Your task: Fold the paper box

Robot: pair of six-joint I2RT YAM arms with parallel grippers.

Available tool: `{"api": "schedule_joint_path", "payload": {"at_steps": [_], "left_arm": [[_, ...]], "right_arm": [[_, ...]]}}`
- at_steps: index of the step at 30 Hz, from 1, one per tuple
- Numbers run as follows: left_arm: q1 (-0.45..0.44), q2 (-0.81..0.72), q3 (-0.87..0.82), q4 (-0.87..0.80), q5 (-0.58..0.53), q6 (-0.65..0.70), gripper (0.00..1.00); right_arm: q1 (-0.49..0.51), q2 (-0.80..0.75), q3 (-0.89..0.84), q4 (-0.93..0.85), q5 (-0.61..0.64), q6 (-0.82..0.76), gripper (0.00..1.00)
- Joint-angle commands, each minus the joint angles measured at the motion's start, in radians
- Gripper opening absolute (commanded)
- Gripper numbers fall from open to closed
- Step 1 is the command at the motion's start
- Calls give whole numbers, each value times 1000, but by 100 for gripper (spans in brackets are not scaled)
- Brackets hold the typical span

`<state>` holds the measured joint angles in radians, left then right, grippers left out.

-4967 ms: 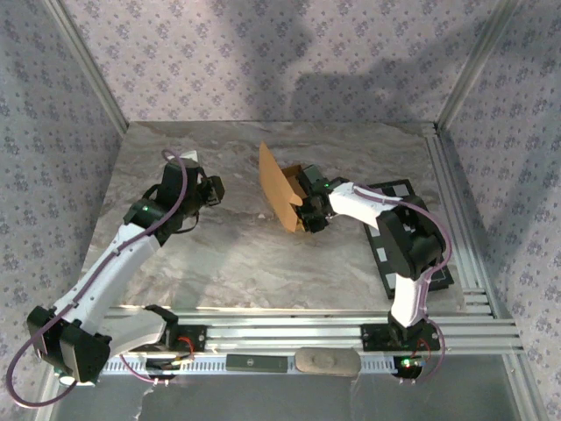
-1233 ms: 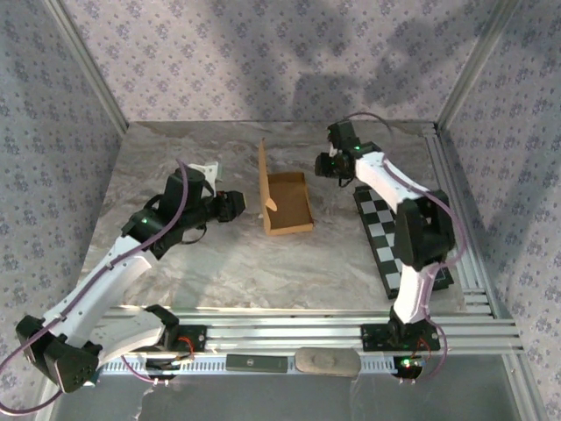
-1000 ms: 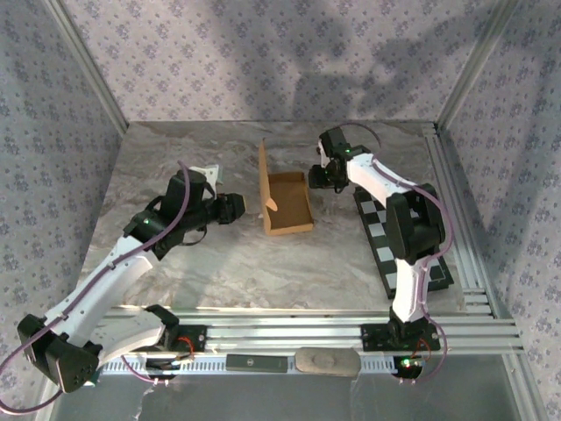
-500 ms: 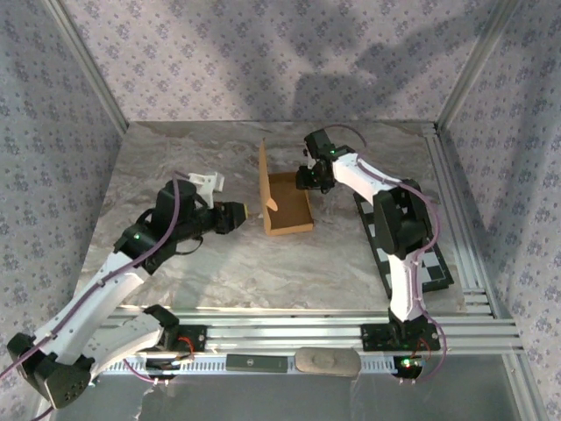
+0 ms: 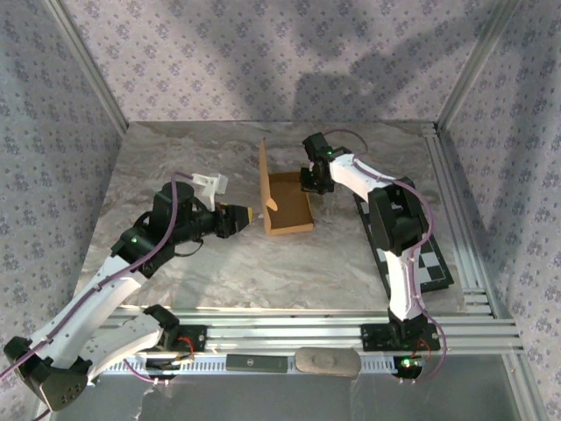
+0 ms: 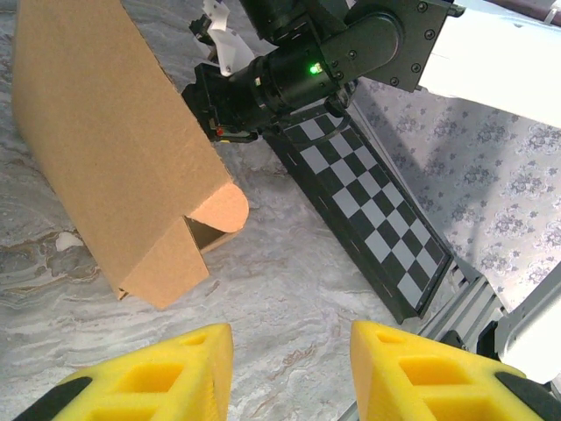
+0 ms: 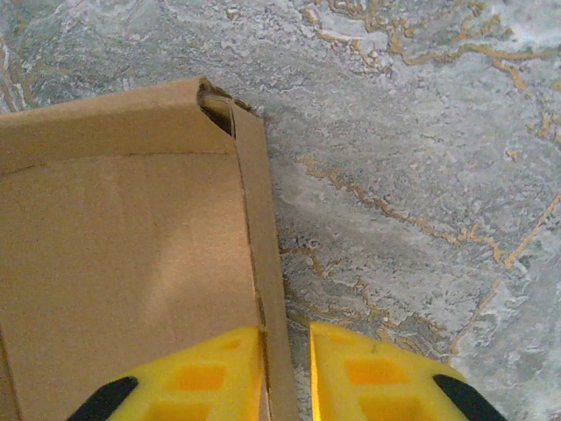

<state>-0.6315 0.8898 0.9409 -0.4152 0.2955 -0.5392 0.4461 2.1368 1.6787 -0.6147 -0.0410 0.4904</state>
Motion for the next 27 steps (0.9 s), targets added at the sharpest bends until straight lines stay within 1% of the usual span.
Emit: {"api": "schedule_joint_path", "payload": {"at_steps": [1,5,9,11,12,13,17,19,23,24,27], "left_arm": [[-5,-20,4,16,-4,19,40],[-6,-23,6,11,-9,21,40],[-6,-29,8,-1,-22,21,40],[-6,-36,7,-6,-35,21,40],[-5,-39,6,-6,-39,21,40],[-6,-43,4,-7,-43,19,40],[-7,-49,2,-17,-74,19,40],[-6,-52,2,-35,-110,17,40],[-1,-50,5,-61,-177,-1,41],[3,-48,6,-64,-191,-11,41],[22,-36,6,-78,-220,-43,41]], "right_arm": [[9,17,9,-10,17,60,21],[16,16,-3,4,26,97,18],[18,7,-17,10,31,129,11],[22,-9,-37,9,42,177,6],[25,-19,-50,36,56,201,2],[27,-33,-70,46,65,229,0],[35,-101,-180,125,82,364,0],[40,-132,-226,131,101,472,0],[80,-184,-272,62,169,748,0],[97,-194,-274,21,199,835,0],[143,-204,-260,-112,209,1075,0]]}}
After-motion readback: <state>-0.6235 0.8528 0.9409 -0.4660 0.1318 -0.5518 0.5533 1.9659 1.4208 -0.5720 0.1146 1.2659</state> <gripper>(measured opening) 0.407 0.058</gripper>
